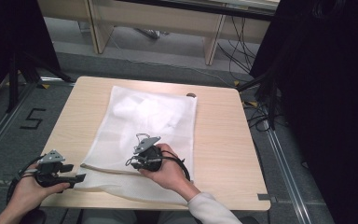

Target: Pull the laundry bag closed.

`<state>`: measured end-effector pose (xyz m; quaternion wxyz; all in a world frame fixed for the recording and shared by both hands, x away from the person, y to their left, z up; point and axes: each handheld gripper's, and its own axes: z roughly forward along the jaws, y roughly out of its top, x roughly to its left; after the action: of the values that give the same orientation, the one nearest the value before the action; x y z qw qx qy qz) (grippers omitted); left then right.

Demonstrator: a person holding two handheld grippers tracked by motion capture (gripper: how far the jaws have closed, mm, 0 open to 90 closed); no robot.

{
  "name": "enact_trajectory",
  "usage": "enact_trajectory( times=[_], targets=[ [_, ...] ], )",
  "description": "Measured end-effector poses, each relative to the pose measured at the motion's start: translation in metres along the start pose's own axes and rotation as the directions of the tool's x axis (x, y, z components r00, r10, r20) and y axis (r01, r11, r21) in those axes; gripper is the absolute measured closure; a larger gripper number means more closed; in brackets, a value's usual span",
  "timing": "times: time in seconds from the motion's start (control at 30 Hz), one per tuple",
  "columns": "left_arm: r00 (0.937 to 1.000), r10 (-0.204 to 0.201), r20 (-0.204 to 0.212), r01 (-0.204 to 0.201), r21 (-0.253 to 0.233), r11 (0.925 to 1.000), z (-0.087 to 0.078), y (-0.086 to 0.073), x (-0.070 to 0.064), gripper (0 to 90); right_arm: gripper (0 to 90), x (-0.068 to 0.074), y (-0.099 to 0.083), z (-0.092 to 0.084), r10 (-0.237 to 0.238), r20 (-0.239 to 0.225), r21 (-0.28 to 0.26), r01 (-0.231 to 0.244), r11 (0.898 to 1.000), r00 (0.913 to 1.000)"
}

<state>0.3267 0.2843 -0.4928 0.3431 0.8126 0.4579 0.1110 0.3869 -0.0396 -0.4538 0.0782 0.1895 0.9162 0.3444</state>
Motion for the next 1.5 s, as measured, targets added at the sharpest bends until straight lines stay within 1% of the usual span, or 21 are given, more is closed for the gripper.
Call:
enact_trajectory(
  times=[0.07, 0.1, 0.23, 0.37, 0.43, 0.7, 0.77, 0.83, 0.9, 0.93, 0.97, 1.0, 1.03, 1.1, 1.17, 1.27, 1.33, 1.37, 1.43, 1.47, 1.5],
  targets=[
    [1.0000, 0.008, -0.001, -0.008, 0.011, 0.9999, -0.001, 0.000, 0.001, 32.9, 71.7, 0.001, 0.006, 0.005, -0.010, -0.003, 0.003, 0.010, 1.000, 0.9999],
    [1.0000, -0.002, 0.005, 0.002, 0.000, 1.0000, 0.000, 0.000, 0.000, 33.0, 71.8, 0.002, 0.008, 0.007, -0.012, -0.005, 0.001, 0.012, 1.000, 0.9999],
    [1.0000, -0.006, 0.002, 0.006, -0.005, 1.0000, 0.000, 0.000, 0.000, 33.1, 72.5, 0.006, 0.019, 0.014, -0.042, -0.014, 0.000, 0.042, 0.999, 0.9990],
    [1.0000, -0.001, 0.004, 0.001, 0.003, 1.0000, 0.000, 0.000, 0.001, 33.2, 72.4, 0.010, 0.026, 0.021, -0.031, -0.019, -0.001, 0.031, 1.000, 0.9993],
    [1.0000, -0.009, 0.004, 0.009, -0.004, 1.0000, 0.000, -0.001, 0.000, 33.1, 72.4, 0.013, 0.029, 0.026, -0.040, -0.033, 0.007, 0.041, 0.999, 0.9986],
    [1.0000, -0.008, 0.005, 0.008, 0.014, 0.9999, 0.000, -0.002, 0.001, 33.0, 72.4, 0.022, 0.038, 0.039, -0.059, -0.063, 0.019, 0.061, 0.998, 0.9963],
    [0.9999, -0.015, 0.000, 0.015, 0.010, 0.9998, 0.000, -0.003, 0.000, 33.0, 72.7, 0.024, 0.041, 0.042, -0.066, -0.061, 0.020, 0.068, 0.998, 0.9959],
    [0.9997, -0.023, -0.002, 0.023, 0.001, 0.9997, 0.000, -0.004, 0.000, 32.9, 73.1, 0.026, 0.045, 0.047, -0.070, -0.076, 0.018, 0.071, 0.997, 0.9947],
    [0.9996, -0.029, -0.002, 0.029, 0.006, 0.9995, -0.001, -0.005, 0.000, 32.9, 73.2, 0.027, 0.047, 0.049, -0.077, -0.077, 0.018, 0.079, 0.997, 0.9940],
    [0.9997, -0.023, 0.000, 0.023, 0.005, 0.9997, -0.001, -0.005, 0.000, 32.9, 73.5, 0.029, 0.048, 0.051, -0.068, -0.081, 0.020, 0.070, 0.997, 0.9943],
    [0.9989, -0.047, -0.008, 0.046, -0.016, 0.9988, -0.001, -0.006, -0.002, 32.9, 74.1, 0.032, 0.051, 0.054, -0.076, -0.086, 0.025, 0.078, 0.997, 0.9934],
    [0.9994, -0.035, 0.004, 0.035, 0.002, 0.9994, -0.003, -0.007, 0.000, 32.9, 74.7, 0.032, 0.053, 0.056, -0.085, -0.090, 0.020, 0.087, 0.996, 0.9923],
    [0.9988, -0.049, 0.001, 0.049, -0.010, 0.9988, -0.002, -0.007, -0.001, 33.0, 75.0, 0.033, 0.055, 0.058, -0.089, -0.093, 0.020, 0.091, 0.996, 0.9917],
    [0.9986, -0.053, -0.002, 0.053, -0.013, 0.9985, -0.002, -0.008, -0.001, 33.0, 75.3, 0.035, 0.057, 0.060, -0.082, -0.097, 0.021, 0.084, 0.996, 0.9919],
    [0.9980, -0.062, -0.009, 0.062, -0.021, 0.9979, -0.001, -0.008, -0.002, 33.3, 75.8, 0.038, 0.063, 0.067, -0.100, -0.106, 0.028, 0.103, 0.994, 0.9894],
    [0.9979, -0.065, 0.004, 0.065, -0.020, 0.9977, -0.001, -0.008, -0.002, 33.5, 76.9, 0.040, 0.067, 0.075, -0.102, -0.109, 0.033, 0.106, 0.994, 0.9888],
    [0.9986, -0.052, 0.000, 0.052, -0.013, 0.9985, -0.001, -0.008, -0.001, 34.1, 77.4, 0.041, 0.070, 0.080, -0.101, -0.108, 0.038, 0.105, 0.994, 0.9891],
    [0.9970, -0.077, -0.008, 0.077, -0.023, 0.9968, 0.000, -0.008, -0.002, 34.2, 77.4, 0.041, 0.072, 0.081, -0.097, -0.114, 0.040, 0.102, 0.994, 0.9887],
    [0.9984, -0.057, 0.006, 0.057, 0.006, 0.9984, -0.002, -0.008, 0.001, 34.4, 77.5, 0.041, 0.074, 0.084, -0.090, -0.116, 0.040, 0.095, 0.995, 0.9892],
    [0.9962, -0.087, 0.007, 0.087, -0.033, 0.9957, 0.001, -0.010, -0.001, 34.8, 77.5, 0.042, 0.076, 0.085, -0.087, -0.117, 0.039, 0.092, 0.995, 0.9893],
    [0.9968, -0.080, -0.005, 0.080, -0.012, 0.9967, 0.000, -0.010, 0.000, 35.6, 77.8, 0.042, 0.081, 0.091, -0.084, -0.126, 0.043, 0.090, 0.995, 0.9885]
  ],
)
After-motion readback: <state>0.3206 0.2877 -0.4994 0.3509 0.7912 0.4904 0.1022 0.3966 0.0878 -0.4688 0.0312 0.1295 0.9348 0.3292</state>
